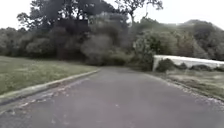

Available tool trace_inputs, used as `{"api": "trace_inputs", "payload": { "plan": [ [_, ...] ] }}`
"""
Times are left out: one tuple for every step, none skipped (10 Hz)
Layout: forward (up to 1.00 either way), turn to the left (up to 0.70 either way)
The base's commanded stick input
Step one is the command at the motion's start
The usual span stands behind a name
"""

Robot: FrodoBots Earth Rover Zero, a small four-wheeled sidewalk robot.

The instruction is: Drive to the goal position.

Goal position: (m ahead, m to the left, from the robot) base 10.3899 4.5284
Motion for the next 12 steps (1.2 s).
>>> {"api": "trace_inputs", "payload": {
  "plan": [
    [0.70,0.00],
    [0.70,0.00],
    [0.70,0.00],
    [0.70,0.00],
    [0.70,0.00],
    [0.70,0.00],
    [0.70,0.00],
    [0.70,0.00],
    [0.70,0.00],
    [0.70,0.00],
    [0.70,0.00],
    [0.70,0.00]
  ]
}}
